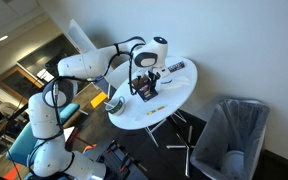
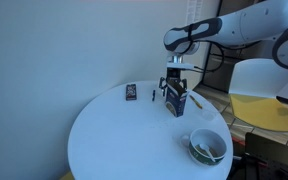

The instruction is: Pour some of the things in the box into the mug and then stir them with the spoon

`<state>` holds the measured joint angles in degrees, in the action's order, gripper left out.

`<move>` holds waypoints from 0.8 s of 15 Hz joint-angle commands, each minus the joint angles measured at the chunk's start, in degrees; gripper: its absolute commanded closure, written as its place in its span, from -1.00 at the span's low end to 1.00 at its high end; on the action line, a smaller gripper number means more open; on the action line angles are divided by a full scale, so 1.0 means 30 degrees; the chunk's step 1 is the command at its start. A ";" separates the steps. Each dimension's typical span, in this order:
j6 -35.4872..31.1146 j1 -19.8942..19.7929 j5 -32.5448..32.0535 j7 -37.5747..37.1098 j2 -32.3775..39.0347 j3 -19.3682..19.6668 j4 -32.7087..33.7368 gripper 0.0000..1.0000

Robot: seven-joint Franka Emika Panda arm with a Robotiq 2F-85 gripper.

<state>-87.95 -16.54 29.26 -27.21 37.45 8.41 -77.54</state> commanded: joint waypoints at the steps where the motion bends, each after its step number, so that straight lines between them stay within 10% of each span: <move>1: 0.3218 -0.0382 -0.0432 0.0393 0.2359 -0.0358 0.3432 -1.00; 6: 0.5413 -0.0257 -0.1327 0.0331 0.4418 -0.0310 0.6277 -1.00; 7: 0.5705 -0.0249 -0.1461 0.0283 0.4710 -0.0313 0.6793 -0.55; 12: 0.6519 -0.0255 -0.2133 0.0402 0.5473 -0.0344 0.8398 0.14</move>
<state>-71.60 -16.79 24.41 -26.19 51.94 8.02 -57.24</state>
